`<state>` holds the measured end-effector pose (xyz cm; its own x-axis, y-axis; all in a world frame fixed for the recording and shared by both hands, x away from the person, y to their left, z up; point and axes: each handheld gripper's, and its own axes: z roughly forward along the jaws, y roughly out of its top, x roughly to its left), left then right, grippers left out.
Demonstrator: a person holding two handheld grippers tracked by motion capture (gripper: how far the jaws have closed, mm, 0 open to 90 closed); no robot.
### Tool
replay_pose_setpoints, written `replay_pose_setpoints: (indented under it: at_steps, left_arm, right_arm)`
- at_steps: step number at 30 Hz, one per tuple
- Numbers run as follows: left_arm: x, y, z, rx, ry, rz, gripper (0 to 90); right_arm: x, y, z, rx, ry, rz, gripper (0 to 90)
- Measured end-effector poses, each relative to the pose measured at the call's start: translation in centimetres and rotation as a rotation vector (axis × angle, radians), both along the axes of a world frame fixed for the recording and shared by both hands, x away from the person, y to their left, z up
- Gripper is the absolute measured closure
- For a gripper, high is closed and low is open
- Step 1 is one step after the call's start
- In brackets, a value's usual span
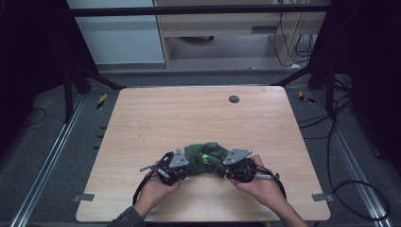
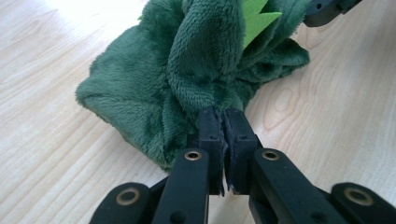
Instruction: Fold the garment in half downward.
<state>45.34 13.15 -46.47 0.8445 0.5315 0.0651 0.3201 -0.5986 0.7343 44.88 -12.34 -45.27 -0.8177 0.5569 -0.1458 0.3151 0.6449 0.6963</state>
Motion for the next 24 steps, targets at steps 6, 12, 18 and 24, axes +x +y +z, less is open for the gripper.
replay_pose_setpoints:
  at_steps: [6,12,18,24]
  left_arm:
    - [-0.3,0.2,-0.2,-0.003,0.000,0.004,85.3]
    - [-0.6,0.2,-0.7,0.000,-0.003,0.008,81.1]
    - [-0.7,0.3,-1.1,-0.001,-0.006,0.024,76.9]
    - [-0.6,0.4,-1.2,-0.002,-0.017,0.038,73.3]
  right_arm:
    - [-0.4,-0.1,-0.3,0.002,0.002,-0.003,70.1]
    - [-0.8,-0.2,-0.6,0.006,0.006,-0.007,66.1]
    - [-1.0,-0.4,-0.9,0.007,0.007,-0.028,60.6]
    - [-1.0,-0.6,-1.1,0.004,0.012,-0.036,56.6]
